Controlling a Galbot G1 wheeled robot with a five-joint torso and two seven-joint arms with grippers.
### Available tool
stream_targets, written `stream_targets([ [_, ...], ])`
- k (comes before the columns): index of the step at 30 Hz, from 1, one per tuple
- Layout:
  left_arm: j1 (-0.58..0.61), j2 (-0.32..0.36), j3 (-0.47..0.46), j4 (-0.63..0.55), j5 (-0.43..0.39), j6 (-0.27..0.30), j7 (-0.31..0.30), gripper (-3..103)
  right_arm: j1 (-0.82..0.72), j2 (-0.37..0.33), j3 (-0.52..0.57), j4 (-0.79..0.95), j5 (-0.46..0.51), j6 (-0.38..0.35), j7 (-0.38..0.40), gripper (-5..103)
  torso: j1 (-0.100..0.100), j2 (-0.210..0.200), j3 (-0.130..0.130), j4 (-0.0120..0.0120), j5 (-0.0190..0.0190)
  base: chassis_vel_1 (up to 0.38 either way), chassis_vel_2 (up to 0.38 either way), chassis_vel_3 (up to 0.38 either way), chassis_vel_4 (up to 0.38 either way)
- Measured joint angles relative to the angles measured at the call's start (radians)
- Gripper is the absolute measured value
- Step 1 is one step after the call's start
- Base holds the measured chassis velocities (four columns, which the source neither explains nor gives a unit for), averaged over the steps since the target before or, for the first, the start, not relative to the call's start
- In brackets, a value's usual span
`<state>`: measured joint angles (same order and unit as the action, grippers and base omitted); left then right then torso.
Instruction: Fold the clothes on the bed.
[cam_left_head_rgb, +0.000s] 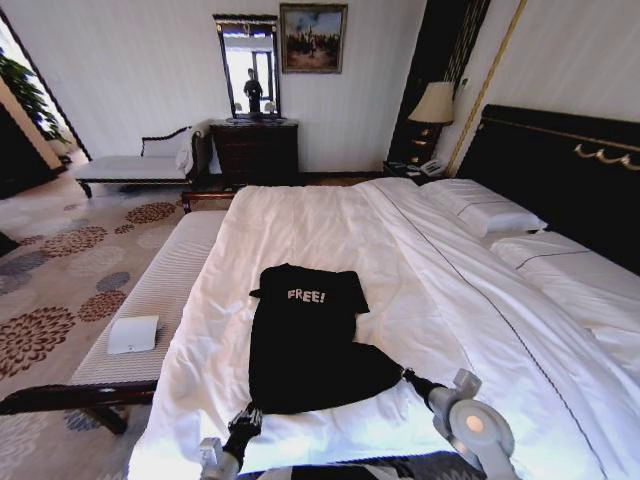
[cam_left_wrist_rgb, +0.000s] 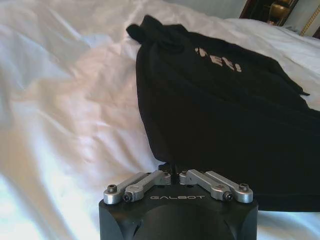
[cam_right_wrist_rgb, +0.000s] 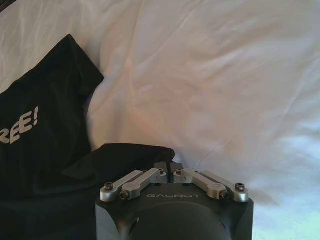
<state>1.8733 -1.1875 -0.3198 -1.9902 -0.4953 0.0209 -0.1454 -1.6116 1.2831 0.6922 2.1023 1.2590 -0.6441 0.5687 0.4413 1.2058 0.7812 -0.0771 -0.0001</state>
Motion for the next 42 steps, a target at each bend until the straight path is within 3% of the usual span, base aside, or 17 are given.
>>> stream_targets([
  [9, 0.067, 0.010, -0.047, -0.059, 0.030, -0.049, 0.007, 1, -0.035, -0.005, -0.028, 0.044, -0.011, -0.026, -0.002, 1, 0.000, 0.000, 0.000, 0.0001, 0.0000, 0.000, 0.000, 0.000, 0.000],
  [13, 0.110, 0.010, -0.050, -0.095, 0.045, -0.065, 0.007, 1, -0.090, -0.011, -0.045, 0.074, -0.059, -0.045, -0.023, 1, 0.000, 0.000, 0.000, 0.0000, 0.0000, 0.000, 0.000, 0.000, 0.000],
  [16, 0.157, 0.014, -0.052, -0.114, 0.082, -0.082, 0.011, 1, -0.140, -0.014, -0.068, 0.081, -0.185, -0.038, -0.065, 1, 0.000, 0.000, 0.000, 0.0000, 0.0001, 0.000, 0.000, 0.000, 0.000],
  [17, 0.157, 0.014, -0.052, -0.114, 0.082, -0.082, 0.011, 1, -0.140, -0.014, -0.068, 0.081, -0.185, -0.038, -0.065, 1, 0.000, 0.000, 0.000, 0.0000, 0.0001, 0.000, 0.000, 0.000, 0.000],
  [20, 0.190, 0.015, -0.063, -0.106, 0.145, -0.104, 0.010, 1, -0.181, -0.006, -0.098, 0.080, -0.321, 0.017, -0.110, 1, 0.000, 0.000, 0.000, 0.0001, 0.0000, 0.000, 0.000, 0.000, 0.000],
  [22, 0.202, 0.015, -0.067, -0.107, 0.148, -0.110, 0.009, 1, -0.195, -0.002, -0.107, 0.083, -0.354, 0.033, -0.130, 1, 0.000, 0.000, 0.000, 0.0000, 0.0001, 0.000, 0.000, 0.000, 0.000],
  [25, 0.239, 0.017, -0.086, -0.118, 0.141, -0.122, 0.009, 1, -0.227, 0.010, -0.127, 0.092, -0.477, 0.067, -0.174, 1, 0.000, 0.000, 0.000, 0.0001, 0.0002, 0.000, 0.000, 0.000, 0.000],
  [32, 0.306, 0.019, -0.117, -0.122, 0.136, -0.169, 0.016, 1, -0.297, 0.037, -0.157, 0.094, -0.660, 0.110, -0.204, 1, 0.000, 0.000, 0.000, 0.0000, 0.0000, 0.000, 0.000, 0.000, 0.000],
  [42, 0.332, 0.016, -0.112, -0.115, 0.140, -0.188, 0.019, 1, -0.343, 0.056, -0.182, 0.095, -0.727, 0.139, -0.196, 1, 0.000, 0.000, 0.000, 0.0001, 0.0000, -0.002, -0.002, -0.002, 0.005],
])
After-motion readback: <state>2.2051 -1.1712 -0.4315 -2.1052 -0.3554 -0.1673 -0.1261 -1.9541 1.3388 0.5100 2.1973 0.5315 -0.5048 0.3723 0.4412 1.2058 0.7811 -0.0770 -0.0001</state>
